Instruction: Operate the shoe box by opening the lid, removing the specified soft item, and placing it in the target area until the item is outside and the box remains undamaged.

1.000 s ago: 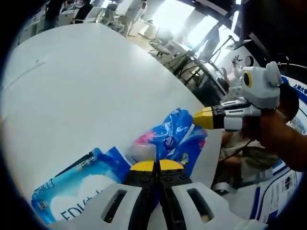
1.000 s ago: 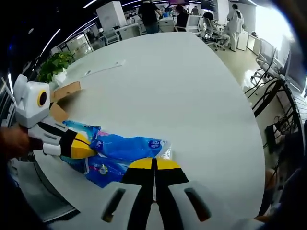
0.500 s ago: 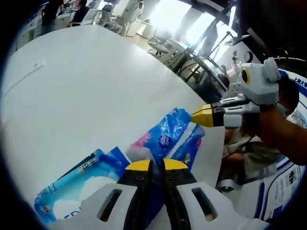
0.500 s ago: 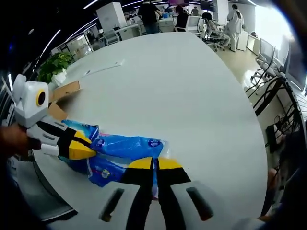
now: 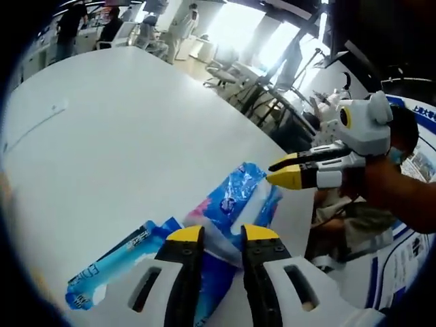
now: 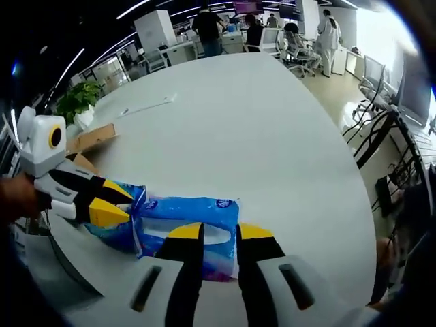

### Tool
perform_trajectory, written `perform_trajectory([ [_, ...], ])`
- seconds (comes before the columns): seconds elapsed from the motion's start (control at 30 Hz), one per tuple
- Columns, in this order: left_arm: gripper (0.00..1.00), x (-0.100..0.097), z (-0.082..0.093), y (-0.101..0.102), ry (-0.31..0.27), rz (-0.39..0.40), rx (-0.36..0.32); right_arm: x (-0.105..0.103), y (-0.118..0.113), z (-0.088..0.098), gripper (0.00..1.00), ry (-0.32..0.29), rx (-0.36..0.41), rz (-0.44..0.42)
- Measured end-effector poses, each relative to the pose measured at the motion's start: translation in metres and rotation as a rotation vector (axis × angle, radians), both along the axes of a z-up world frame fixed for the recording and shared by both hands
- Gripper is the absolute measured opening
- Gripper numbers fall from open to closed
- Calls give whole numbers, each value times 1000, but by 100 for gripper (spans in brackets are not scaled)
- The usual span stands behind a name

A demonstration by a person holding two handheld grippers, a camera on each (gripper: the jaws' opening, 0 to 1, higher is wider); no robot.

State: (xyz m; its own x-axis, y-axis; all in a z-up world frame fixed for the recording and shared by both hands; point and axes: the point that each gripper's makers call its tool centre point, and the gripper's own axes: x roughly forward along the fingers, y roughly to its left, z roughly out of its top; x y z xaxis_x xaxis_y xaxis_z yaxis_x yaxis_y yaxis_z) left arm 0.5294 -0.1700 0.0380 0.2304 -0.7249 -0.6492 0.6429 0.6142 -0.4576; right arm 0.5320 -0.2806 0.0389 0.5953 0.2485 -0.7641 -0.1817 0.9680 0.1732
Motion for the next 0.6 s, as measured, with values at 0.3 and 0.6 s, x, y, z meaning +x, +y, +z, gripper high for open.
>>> perform_trajectory([
  [0.3, 24, -3, 33, 18, -55, -8, -28, -2, 13, 28, 19, -45, -14, 2],
  [0.6, 24, 0, 66, 68, -120, 33, -31, 0, 52, 53, 18, -86, -16, 38],
])
